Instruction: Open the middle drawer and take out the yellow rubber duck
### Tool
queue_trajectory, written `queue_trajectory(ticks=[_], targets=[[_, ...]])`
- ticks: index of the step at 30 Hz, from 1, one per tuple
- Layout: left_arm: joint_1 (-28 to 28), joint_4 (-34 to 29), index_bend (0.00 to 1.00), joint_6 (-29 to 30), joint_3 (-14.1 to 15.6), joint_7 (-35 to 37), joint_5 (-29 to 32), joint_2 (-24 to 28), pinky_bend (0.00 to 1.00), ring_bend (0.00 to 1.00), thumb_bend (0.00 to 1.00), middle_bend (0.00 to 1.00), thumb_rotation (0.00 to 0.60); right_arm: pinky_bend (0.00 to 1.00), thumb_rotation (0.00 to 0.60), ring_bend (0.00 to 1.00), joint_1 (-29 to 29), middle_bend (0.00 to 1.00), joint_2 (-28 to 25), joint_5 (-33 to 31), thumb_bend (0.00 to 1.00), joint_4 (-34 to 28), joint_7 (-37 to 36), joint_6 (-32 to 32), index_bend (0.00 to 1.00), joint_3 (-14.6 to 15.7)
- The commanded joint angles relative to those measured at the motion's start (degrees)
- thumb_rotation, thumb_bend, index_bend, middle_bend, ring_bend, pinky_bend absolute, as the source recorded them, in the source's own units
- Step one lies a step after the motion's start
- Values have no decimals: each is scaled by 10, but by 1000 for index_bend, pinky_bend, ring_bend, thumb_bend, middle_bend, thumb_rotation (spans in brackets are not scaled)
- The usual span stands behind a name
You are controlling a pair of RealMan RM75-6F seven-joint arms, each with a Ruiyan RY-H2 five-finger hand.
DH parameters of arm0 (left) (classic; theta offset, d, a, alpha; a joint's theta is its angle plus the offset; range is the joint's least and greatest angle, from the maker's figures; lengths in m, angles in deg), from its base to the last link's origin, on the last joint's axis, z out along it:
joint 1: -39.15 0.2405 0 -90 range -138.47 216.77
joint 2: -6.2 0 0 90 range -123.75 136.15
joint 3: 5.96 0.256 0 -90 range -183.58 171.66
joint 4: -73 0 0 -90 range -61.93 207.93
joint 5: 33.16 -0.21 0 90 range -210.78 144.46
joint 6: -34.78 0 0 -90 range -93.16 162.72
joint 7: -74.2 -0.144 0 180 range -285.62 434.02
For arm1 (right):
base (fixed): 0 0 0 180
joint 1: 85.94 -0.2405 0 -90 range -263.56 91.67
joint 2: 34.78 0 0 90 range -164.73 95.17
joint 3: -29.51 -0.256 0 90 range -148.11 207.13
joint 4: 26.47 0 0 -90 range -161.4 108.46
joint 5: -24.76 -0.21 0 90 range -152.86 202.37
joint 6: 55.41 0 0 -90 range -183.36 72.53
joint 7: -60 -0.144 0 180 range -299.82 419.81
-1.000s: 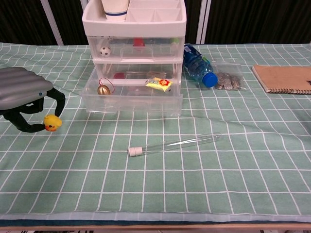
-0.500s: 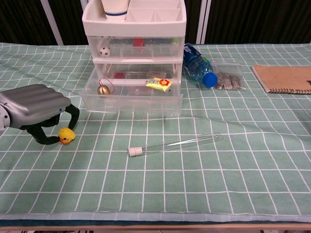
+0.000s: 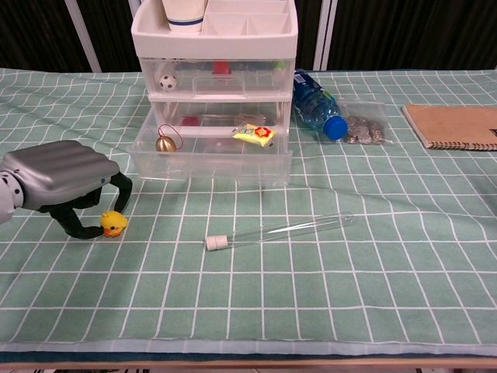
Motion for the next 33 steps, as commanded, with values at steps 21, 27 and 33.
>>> queue_trajectory(ticks=[21,27,33], targets=[[79,-49,257,170,-27,101,-146,47,835,723,71,644,600,222,600,0,0,0,0,4,31,4,8,0,0,2],[137,-82,77,250,-9,150,-213,102,380,203,66,131,600,222,600,0,-2,0,0,11,29,9,21,1,0,5],[202,-59,0,315,1,214,-242,126,67,0,46,0,600,222,600,0,-2,0,8,29,26,24,43,16,0,8]])
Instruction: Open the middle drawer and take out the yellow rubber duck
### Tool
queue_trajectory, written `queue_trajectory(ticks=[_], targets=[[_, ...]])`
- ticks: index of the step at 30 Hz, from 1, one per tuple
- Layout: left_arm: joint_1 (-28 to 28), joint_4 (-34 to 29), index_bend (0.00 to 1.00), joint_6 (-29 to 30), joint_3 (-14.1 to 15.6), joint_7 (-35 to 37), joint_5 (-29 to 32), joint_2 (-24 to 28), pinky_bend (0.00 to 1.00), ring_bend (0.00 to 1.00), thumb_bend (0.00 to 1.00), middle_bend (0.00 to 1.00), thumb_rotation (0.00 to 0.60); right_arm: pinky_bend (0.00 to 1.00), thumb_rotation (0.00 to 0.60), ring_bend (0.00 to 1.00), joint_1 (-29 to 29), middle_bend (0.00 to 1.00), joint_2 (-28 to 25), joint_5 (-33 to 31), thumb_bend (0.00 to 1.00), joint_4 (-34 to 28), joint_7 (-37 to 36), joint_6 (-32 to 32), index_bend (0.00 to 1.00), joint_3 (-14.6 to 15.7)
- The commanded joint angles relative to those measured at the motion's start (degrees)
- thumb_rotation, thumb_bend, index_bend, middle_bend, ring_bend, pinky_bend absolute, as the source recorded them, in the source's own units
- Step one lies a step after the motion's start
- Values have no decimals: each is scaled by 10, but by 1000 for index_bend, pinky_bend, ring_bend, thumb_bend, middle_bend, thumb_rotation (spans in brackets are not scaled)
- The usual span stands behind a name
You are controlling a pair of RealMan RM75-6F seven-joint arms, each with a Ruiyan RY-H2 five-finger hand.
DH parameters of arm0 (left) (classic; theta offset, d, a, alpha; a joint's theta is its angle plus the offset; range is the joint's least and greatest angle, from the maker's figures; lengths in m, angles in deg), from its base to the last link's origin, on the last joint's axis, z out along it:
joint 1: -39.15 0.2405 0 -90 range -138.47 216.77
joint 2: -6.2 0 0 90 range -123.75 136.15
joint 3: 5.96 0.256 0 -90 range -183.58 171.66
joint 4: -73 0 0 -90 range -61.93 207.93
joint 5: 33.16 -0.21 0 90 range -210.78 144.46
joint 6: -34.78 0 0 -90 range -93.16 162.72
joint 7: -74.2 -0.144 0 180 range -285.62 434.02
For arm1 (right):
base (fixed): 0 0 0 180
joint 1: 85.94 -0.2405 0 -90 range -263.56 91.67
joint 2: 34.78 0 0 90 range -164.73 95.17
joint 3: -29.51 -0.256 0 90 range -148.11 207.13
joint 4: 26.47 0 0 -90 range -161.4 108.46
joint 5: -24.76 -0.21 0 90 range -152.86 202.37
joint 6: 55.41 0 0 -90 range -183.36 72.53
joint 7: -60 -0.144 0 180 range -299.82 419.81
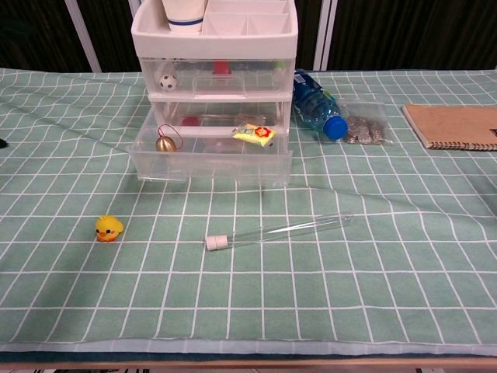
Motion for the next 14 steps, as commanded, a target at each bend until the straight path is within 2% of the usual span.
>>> queue_trajectory(ticks=[1,6,9,12,14], targets=[[42,26,0,40,9,44,-20,14,38,0,44,0,600,222,600,0,0,0,5,3,27,5,5,4,0,0],[75,68,0,60,12,78,-25,11,16,0,40,0,600,222,600,0,0,0,7,5,26,10,9,8,0,-1],[103,107,0,70,11,123,-19,1,16,0,40,0,600,222,600,0,0,0,11,13,26,17,13,18,0,-1],[118,124,0,57,3,169,-1,-6,16,0,40,0,600,222,600,0,2,0,18,30,26,29,16,36,0,-2],[118,132,0,50,-4,172,-4,-8,16,0,39,0,600,222,600,0,3,0,23,35,26,36,15,42,0,-1]])
